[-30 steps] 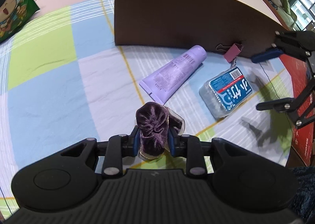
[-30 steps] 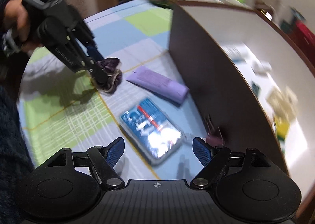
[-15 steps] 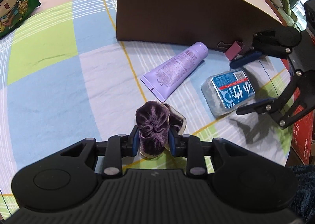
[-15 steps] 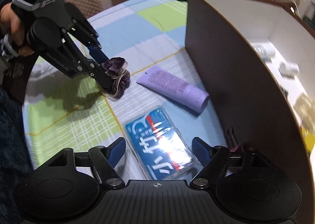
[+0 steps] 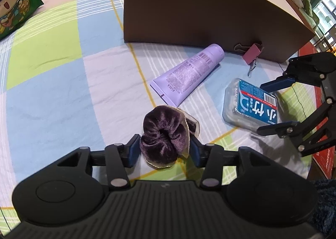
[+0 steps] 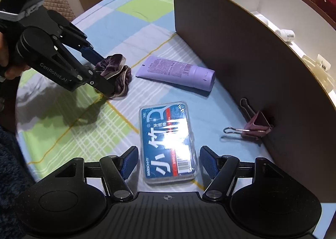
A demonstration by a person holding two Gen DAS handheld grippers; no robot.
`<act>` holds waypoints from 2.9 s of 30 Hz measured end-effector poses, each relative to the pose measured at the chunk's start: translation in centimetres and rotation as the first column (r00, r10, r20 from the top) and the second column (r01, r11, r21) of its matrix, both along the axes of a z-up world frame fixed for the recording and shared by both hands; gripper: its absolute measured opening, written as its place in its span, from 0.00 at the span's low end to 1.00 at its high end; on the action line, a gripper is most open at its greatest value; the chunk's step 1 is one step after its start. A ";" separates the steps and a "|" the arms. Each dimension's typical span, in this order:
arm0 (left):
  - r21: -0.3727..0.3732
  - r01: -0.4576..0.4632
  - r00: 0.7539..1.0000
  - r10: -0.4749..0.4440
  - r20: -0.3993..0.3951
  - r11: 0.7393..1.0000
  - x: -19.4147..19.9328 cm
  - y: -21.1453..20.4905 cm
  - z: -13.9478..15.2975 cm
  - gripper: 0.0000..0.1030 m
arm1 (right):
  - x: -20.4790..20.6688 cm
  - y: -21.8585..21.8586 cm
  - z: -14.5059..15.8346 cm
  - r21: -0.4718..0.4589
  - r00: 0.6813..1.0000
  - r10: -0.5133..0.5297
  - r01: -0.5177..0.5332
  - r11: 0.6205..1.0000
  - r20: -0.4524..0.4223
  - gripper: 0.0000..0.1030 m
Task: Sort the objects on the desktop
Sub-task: 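Grasp the purple scrunchie with the left gripper while the right gripper grasps the blue toothpick case, then lift the scrunchie and toothpick case over the box with both grippers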
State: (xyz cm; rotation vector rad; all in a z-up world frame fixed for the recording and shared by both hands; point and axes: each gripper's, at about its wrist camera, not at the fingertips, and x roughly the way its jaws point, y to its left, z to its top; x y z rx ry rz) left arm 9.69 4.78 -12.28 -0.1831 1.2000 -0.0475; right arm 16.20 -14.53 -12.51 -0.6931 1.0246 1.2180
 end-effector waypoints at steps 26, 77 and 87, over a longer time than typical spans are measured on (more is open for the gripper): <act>0.031 0.108 0.993 -0.109 0.049 0.994 -0.7 -1.9 2.6 0.20 | 0.0 -4.6 1.7 0.075 0.979 -0.187 0.194 0.978 -0.084 0.55; 0.335 0.266 0.893 -0.362 0.269 0.904 8.9 -3.5 15.0 0.20 | 9.1 -8.9 15.7 0.283 0.916 -0.398 0.368 0.886 0.056 0.55; 0.375 0.276 0.880 -0.389 0.273 0.885 13.0 -2.5 16.2 0.20 | 13.3 -9.1 16.9 0.307 0.886 -0.456 0.412 0.858 0.086 0.55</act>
